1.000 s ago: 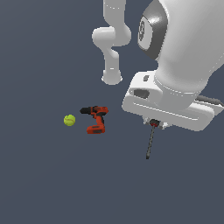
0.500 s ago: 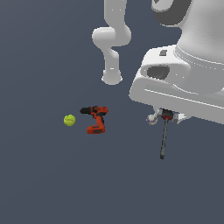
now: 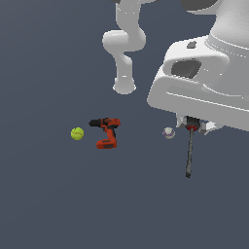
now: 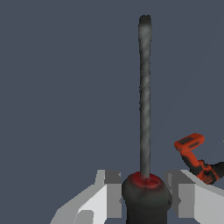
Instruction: Pick up a designated object from a clutter of objects.
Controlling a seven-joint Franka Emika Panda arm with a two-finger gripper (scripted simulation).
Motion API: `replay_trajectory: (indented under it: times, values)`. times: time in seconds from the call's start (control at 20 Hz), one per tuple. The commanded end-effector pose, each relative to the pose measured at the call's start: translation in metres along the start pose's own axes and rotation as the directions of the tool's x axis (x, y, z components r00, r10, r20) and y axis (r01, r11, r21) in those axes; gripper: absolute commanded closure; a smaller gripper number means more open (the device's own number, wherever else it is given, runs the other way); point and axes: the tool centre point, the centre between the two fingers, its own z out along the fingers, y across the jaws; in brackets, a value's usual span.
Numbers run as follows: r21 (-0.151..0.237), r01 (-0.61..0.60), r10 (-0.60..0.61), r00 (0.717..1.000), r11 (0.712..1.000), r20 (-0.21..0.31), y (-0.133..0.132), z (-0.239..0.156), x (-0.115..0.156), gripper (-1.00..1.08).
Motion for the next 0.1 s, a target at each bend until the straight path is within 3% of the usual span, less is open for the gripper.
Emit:
replay_trajectory:
  times: [0.0,0.05]
  values:
    - [0.0,0.0,0.0,1.0,1.0,-0.001,-0.0005,-0.002,0.0005,1.08]
    - [0.0,0.0,0.0,1.0,1.0,-0.001,-0.0005,-0.0021,0.0006,1.08]
